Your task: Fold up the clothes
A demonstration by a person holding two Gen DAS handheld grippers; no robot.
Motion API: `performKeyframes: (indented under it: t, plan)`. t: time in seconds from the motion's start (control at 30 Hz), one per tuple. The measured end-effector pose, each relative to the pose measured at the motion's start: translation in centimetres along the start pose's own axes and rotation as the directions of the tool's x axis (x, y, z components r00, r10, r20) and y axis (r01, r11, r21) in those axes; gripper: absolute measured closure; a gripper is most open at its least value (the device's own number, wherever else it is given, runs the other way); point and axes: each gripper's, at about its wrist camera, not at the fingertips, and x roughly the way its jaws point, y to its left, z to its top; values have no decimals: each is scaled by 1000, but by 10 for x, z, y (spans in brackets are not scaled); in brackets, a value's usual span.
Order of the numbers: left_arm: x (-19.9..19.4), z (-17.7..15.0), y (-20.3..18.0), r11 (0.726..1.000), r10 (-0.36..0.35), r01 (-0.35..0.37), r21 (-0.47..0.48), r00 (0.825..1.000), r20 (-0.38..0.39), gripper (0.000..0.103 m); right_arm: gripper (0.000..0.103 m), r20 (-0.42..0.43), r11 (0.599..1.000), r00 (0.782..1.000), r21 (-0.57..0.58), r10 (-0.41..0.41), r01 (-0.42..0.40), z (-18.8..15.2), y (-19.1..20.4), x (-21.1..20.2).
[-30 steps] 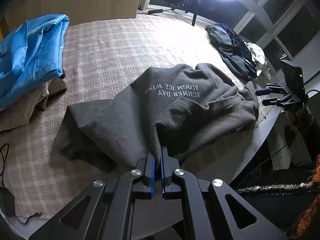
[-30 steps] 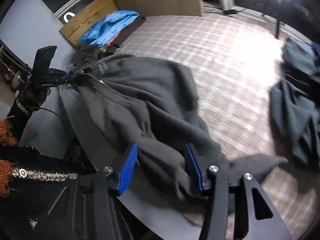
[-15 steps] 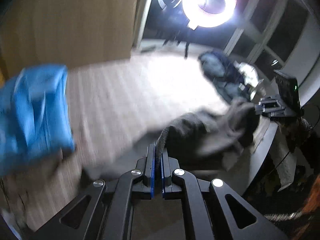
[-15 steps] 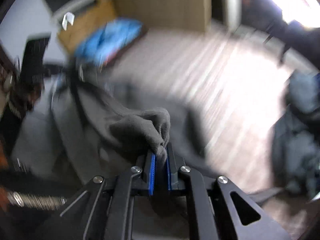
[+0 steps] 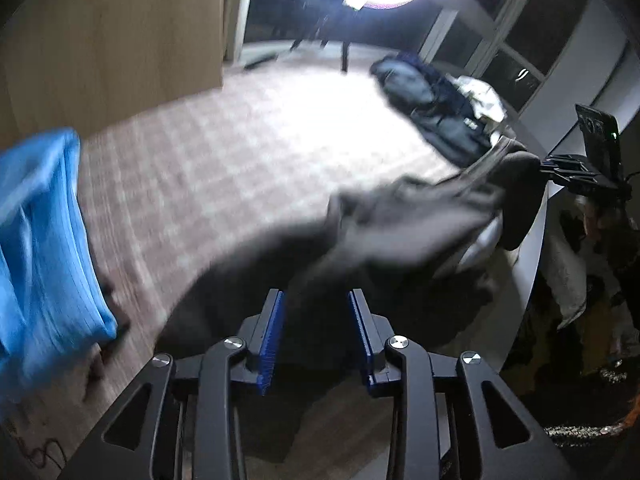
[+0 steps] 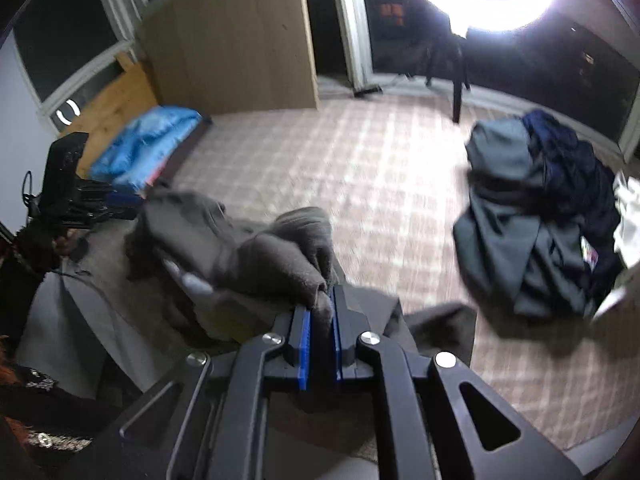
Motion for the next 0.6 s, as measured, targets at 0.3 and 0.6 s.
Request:
performKeyframes:
  t: [0.3, 0.6]
  plan:
    - [3, 44, -11, 995, 15, -19, 100, 999, 39, 34, 94, -67, 1000, 998, 18, 21, -20, -14, -13, 20]
    - [50, 41, -33, 978, -5, 40, 205, 986, -167, 99, 91, -135, 996, 990, -64, 49, -58, -12, -26, 38]
